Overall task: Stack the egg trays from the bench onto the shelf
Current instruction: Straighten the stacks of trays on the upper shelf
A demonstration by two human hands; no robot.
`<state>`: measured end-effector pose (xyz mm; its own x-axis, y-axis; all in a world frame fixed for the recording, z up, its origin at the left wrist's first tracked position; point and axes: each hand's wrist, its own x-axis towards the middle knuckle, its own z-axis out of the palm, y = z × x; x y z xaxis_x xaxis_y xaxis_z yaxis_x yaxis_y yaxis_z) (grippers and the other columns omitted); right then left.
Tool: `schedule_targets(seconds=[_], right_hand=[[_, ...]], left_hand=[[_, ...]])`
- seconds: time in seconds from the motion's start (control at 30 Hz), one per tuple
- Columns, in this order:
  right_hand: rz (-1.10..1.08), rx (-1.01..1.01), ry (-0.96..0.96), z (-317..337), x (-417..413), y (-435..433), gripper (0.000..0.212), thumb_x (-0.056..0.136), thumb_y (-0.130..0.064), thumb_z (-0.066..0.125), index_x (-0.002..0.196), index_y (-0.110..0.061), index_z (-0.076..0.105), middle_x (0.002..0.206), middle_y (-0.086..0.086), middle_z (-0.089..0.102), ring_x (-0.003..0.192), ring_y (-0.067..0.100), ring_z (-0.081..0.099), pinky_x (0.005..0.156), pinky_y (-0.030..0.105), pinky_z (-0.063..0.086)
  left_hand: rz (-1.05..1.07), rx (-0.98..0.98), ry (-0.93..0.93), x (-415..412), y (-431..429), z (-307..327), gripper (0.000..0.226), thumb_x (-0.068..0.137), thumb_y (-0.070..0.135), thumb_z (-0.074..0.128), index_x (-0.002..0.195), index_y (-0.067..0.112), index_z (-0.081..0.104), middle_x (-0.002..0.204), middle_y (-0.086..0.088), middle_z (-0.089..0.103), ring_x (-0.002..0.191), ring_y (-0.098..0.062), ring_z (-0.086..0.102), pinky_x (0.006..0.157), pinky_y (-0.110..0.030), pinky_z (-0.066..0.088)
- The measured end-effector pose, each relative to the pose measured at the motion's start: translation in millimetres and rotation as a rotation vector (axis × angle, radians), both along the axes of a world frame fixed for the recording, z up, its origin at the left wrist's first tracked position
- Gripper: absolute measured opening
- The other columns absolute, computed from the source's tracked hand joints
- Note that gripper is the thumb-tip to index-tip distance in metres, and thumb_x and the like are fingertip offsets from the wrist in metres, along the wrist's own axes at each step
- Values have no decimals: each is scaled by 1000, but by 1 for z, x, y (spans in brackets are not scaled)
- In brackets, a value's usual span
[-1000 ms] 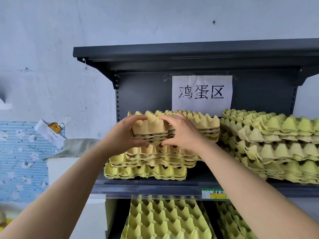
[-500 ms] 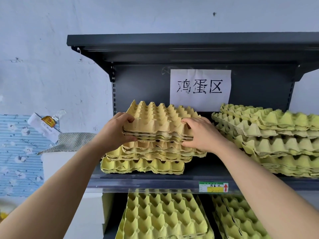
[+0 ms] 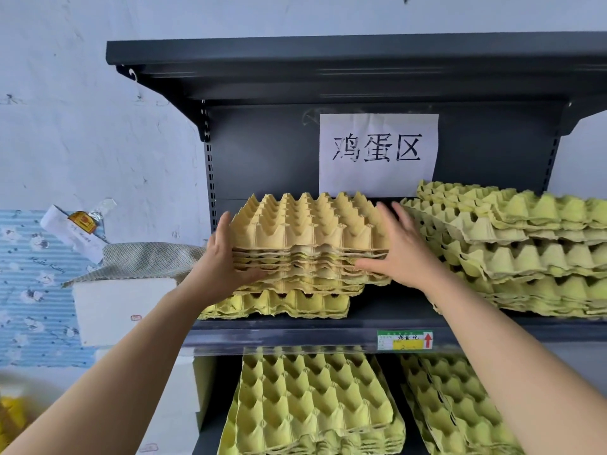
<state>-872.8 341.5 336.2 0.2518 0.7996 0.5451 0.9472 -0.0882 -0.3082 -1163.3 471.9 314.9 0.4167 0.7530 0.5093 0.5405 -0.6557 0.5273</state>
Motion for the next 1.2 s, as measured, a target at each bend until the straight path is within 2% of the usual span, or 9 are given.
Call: schedule_targets(seconds=[0.07,0.23,0.37,0.5,0.6,0.77,0.93,1.07,1.2], right_hand=[[29,-59,195,-5,5,-6,114,68,-51,78,150,-37,0,158,2,12,143,22,20,110,38,26],[104,-12,386,-13,3,-1,108,66,-40,84,143,-43,9,149,0,32,121,18,42,93,32,39],[121,71,445,-12,2,3,82,65,-31,86,127,-34,33,135,-7,42,112,15,44,86,30,35],[146,134,458,-1,4,4,71,63,-29,87,115,-32,38,122,-11,47,106,16,49,81,31,37],[157,154,465,10,5,2,69,64,-30,87,113,-32,38,120,-10,48,104,16,48,77,31,35],[181,213,436,26,-7,3,71,62,-34,87,113,-32,38,118,-8,49,101,16,49,72,29,36],[218,188,404,27,-29,12,70,62,-35,87,112,-31,38,115,-7,50,93,13,49,61,17,33],[211,124,427,13,-38,24,71,63,-35,87,113,-31,37,117,-5,51,87,8,49,60,20,36],[159,75,442,1,-37,30,75,64,-35,86,119,-32,35,122,-3,51,96,14,49,64,24,37]], left_hand=[[-5,-22,-24,2,-3,-1,115,68,33,86,149,24,5,127,-7,50,96,-22,53,81,-32,42],[53,-39,-16,8,-3,0,123,55,34,93,144,26,9,99,-2,54,72,-18,54,68,-31,42],[92,-57,-48,8,-2,-2,124,51,37,94,143,30,10,99,-4,58,79,-26,60,71,-34,48],[101,-52,-107,7,-2,3,120,52,36,93,141,33,13,101,-2,60,84,-25,61,72,-35,48],[82,-43,-169,7,0,14,119,50,35,94,139,39,15,99,-3,62,84,-26,62,74,-39,52],[87,23,-253,-5,-4,31,116,52,24,94,141,34,21,100,-2,60,85,-23,60,74,-32,44],[101,-10,-278,-32,0,26,116,51,21,94,140,36,21,107,-4,59,93,-27,62,81,-36,48],[117,-55,-250,-42,7,11,120,51,25,94,142,40,17,107,-5,62,94,-27,63,87,-40,50],[68,-70,-205,-42,20,3,122,51,28,95,142,42,14,111,-4,63,95,-26,64,88,-40,52]])
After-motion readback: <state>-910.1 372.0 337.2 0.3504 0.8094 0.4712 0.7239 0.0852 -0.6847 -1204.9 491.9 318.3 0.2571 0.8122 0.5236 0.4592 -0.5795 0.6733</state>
